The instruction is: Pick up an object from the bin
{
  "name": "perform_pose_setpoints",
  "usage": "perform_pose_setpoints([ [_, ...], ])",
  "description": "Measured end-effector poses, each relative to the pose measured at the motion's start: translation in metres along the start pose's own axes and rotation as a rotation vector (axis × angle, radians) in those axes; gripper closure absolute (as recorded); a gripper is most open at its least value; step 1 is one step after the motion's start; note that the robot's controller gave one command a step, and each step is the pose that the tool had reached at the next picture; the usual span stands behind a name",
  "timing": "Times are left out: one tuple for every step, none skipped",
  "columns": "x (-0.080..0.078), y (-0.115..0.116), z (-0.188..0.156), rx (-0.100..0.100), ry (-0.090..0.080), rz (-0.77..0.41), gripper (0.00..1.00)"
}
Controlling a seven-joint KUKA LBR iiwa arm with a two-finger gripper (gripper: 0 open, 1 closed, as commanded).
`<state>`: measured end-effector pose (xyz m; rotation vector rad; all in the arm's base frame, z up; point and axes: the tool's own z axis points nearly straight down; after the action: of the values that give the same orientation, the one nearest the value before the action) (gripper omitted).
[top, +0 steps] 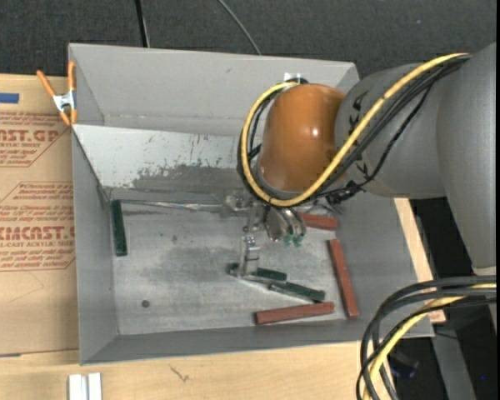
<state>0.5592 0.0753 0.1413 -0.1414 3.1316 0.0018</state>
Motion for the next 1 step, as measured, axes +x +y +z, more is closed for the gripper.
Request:
perform_pose_setpoints([
  [0.0090, -0.0305, 0.0390, 0.000, 0.005, -0.044, 0.00],
])
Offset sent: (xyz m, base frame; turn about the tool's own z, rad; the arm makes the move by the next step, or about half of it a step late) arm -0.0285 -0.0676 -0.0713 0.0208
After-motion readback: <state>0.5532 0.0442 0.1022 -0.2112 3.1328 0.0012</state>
